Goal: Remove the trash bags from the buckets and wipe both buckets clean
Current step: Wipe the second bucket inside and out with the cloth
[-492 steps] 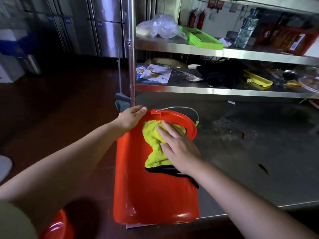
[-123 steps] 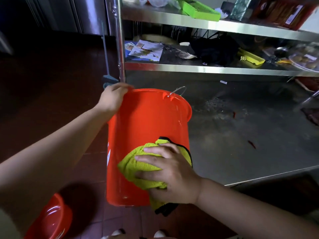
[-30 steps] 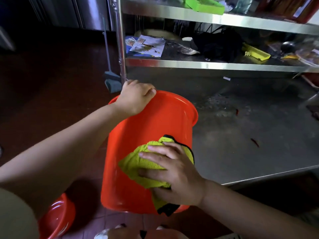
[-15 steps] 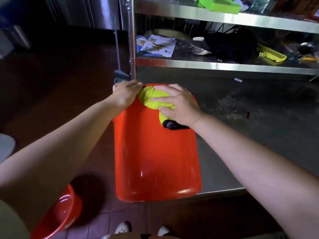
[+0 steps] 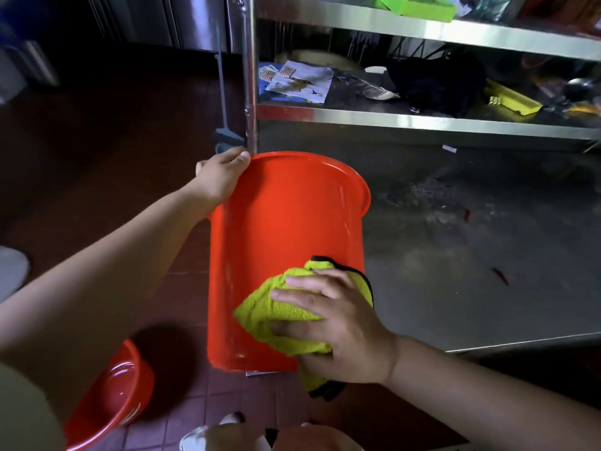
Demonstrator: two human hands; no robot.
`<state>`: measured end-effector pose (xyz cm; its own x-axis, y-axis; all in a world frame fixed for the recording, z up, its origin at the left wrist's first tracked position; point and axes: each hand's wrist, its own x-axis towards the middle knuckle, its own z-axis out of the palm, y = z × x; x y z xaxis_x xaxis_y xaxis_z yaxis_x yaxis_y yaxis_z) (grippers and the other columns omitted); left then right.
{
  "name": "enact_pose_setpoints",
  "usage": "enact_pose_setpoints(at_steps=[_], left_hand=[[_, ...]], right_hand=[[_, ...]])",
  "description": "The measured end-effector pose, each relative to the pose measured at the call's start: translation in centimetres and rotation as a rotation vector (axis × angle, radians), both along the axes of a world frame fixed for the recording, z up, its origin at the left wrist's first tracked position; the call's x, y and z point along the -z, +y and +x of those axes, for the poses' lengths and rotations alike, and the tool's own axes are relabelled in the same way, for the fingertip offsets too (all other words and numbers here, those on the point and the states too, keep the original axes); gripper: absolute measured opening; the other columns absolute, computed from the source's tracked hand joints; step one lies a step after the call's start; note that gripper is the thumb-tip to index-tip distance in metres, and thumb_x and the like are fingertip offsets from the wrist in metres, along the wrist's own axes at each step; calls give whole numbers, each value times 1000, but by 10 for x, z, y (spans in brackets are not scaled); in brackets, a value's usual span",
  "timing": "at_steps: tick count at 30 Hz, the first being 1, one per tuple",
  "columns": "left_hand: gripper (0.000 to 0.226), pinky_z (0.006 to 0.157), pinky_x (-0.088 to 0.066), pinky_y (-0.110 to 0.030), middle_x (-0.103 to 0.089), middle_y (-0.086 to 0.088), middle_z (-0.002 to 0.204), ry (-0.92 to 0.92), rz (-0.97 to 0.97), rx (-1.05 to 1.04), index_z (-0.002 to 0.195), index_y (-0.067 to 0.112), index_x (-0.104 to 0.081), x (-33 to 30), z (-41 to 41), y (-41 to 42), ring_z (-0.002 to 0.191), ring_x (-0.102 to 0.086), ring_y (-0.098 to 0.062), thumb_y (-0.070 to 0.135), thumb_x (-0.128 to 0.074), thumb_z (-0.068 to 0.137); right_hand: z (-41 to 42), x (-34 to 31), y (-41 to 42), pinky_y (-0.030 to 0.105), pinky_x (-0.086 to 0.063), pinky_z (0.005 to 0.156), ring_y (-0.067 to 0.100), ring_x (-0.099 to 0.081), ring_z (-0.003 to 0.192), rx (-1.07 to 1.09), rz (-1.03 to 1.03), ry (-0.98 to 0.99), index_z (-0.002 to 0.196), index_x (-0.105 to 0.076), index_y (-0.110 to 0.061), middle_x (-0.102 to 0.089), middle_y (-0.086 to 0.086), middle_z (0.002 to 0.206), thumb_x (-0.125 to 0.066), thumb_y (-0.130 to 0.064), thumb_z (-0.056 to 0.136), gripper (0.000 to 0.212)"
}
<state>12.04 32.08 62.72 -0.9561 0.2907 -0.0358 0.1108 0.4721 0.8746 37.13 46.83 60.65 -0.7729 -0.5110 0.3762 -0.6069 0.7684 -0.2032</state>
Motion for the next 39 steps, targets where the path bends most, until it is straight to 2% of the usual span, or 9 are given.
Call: enact_pose_setpoints(at_steps=[4,8,10,13,19,25,29,35,39], left_hand=[[30,97,-13,-25,-53,0,129,-41,-1,34,115,41,-60,3,-7,3,135,-23,-23,47,-38,96],[39,110,-8,-27,-50,-3,138,-37,-3,63,126,37,-56,7,-16,0,137,-26,-25,51,-40,93],[40,117,-19,-40,-51,-3,137,-61,35,67,123,40,-58,5,-16,-2,135,-33,-24,54,-43,88],[26,115,-23,-43,-51,-4,136,-88,76,69,105,50,-62,4,-16,-3,134,-34,-24,52,-43,88],[44,112,-28,-52,-53,-13,132,-138,133,83,122,29,-58,14,-20,-18,132,-38,-33,52,-40,90],[50,111,-30,-54,-57,-14,128,-127,185,84,124,24,-57,18,-14,-28,127,-45,-34,53,-42,86],[46,107,-32,-58,-62,-13,111,-110,172,81,110,28,-62,15,-8,-27,120,-48,-39,55,-41,81],[45,100,-35,-49,-55,-5,85,-91,156,124,91,15,-59,12,-9,-20,88,-50,-20,54,-40,79],[28,115,-24,-43,-59,21,86,-81,208,100,78,35,-67,10,-6,-22,102,-52,-4,57,-49,77]], right_hand=[[-20,-8,9,45,-38,95,18,-52,123,-50,10,5,101,-74,-32,-60,-5,128,-60,-35,74,31],[-65,-20,20,46,-41,93,24,-57,115,53,-59,63,97,-76,-26,-64,0,123,-59,-34,77,28],[-91,-27,29,46,-43,92,27,-58,111,129,-81,84,96,-77,-23,-64,2,121,-59,-32,77,28],[-127,-37,42,42,-42,95,29,-56,107,279,-154,73,99,-76,-20,-64,3,122,-65,-23,78,24],[-138,-35,34,46,-35,101,22,-47,121,437,-230,44,106,-73,-28,-57,-6,131,-67,-26,79,27],[-68,-20,17,47,-36,101,22,-48,124,279,-183,43,104,-74,-28,-57,-3,132,-62,-35,77,30],[-22,-2,15,50,-38,97,18,-44,128,161,-217,39,105,-73,-26,-54,-2,135,-65,-32,76,31],[-33,-5,29,50,-40,95,19,-47,123,85,-166,55,105,-74,-24,-57,3,130,-60,-37,81,31],[-69,-14,34,48,-40,95,25,-53,115,137,-137,96,102,-75,-22,-60,5,126,-58,-37,81,31]])
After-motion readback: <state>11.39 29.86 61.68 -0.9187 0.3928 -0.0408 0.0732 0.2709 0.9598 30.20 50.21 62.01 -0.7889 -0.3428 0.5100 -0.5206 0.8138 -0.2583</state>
